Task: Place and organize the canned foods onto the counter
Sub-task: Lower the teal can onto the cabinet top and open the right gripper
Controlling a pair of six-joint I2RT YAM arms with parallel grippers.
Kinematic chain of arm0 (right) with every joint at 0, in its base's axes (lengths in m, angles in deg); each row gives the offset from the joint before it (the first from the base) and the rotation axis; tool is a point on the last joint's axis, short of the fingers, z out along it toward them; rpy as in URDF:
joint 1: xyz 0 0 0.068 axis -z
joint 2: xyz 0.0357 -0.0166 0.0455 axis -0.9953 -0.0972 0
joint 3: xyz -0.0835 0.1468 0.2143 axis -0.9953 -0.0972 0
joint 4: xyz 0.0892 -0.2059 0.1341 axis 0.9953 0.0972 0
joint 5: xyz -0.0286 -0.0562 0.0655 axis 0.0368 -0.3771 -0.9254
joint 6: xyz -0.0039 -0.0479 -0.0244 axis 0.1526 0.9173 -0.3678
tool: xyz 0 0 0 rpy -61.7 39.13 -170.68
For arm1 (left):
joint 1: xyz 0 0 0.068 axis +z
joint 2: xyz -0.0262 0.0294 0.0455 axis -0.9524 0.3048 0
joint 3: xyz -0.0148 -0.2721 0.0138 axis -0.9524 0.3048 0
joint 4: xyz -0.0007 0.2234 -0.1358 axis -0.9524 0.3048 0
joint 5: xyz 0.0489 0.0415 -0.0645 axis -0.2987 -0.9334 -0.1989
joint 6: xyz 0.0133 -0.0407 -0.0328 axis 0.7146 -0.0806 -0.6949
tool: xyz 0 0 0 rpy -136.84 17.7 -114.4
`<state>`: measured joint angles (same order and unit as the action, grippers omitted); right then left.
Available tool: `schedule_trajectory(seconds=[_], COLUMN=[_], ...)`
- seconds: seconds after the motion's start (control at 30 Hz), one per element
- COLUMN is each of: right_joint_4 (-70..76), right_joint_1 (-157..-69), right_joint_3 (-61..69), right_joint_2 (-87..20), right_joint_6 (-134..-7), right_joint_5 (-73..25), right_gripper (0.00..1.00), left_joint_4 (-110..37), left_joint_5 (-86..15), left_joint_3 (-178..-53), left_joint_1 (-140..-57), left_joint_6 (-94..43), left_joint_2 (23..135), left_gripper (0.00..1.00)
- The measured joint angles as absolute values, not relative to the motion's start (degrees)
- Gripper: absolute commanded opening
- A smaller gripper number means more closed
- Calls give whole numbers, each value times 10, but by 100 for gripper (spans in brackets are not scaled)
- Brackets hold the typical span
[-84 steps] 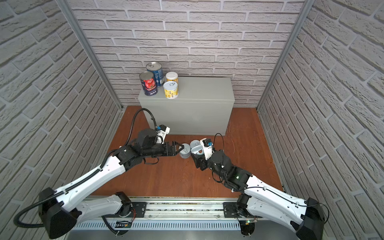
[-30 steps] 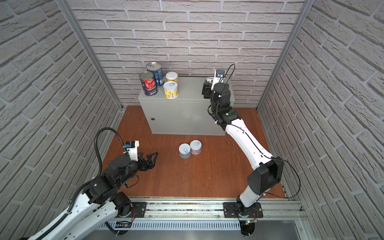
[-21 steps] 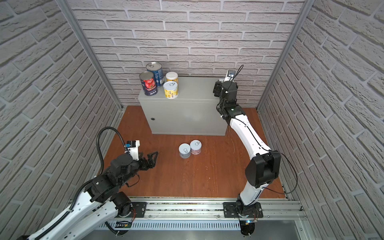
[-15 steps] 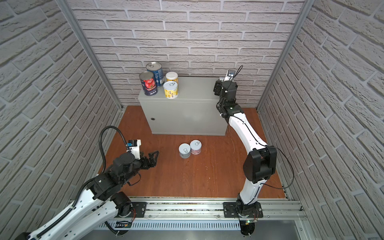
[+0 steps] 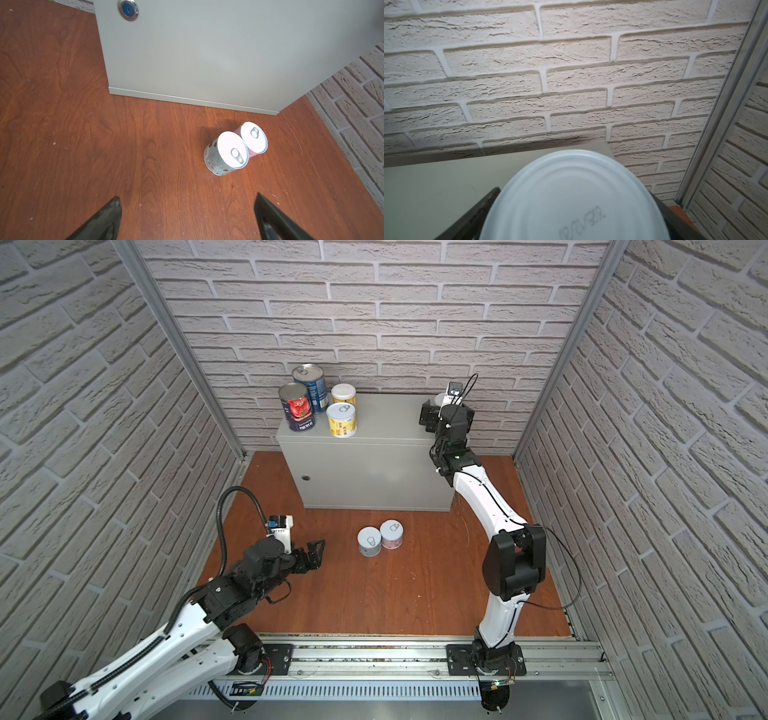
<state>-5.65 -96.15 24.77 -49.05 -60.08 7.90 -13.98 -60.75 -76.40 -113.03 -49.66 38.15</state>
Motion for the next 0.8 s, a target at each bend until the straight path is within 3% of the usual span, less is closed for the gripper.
schedule_trajectory(seconds=[0.33, 0.8], right_joint_4=[-61, -49], right_joint_1=[-962, -970], right_joint_3=[142, 33], right_joint_2=[-372, -298], right_joint_6=[-625, -646], right_joint_5=[45, -2], right_gripper=[100, 100], left_joint_4=[-171, -195], left_joint_5=[-598, -600], left_joint_3=[-769, -817], left_joint_1=[-1130, -1157], left_joint_6=[-497, -495], left_joint_2=[443, 507], left_gripper=[98, 98])
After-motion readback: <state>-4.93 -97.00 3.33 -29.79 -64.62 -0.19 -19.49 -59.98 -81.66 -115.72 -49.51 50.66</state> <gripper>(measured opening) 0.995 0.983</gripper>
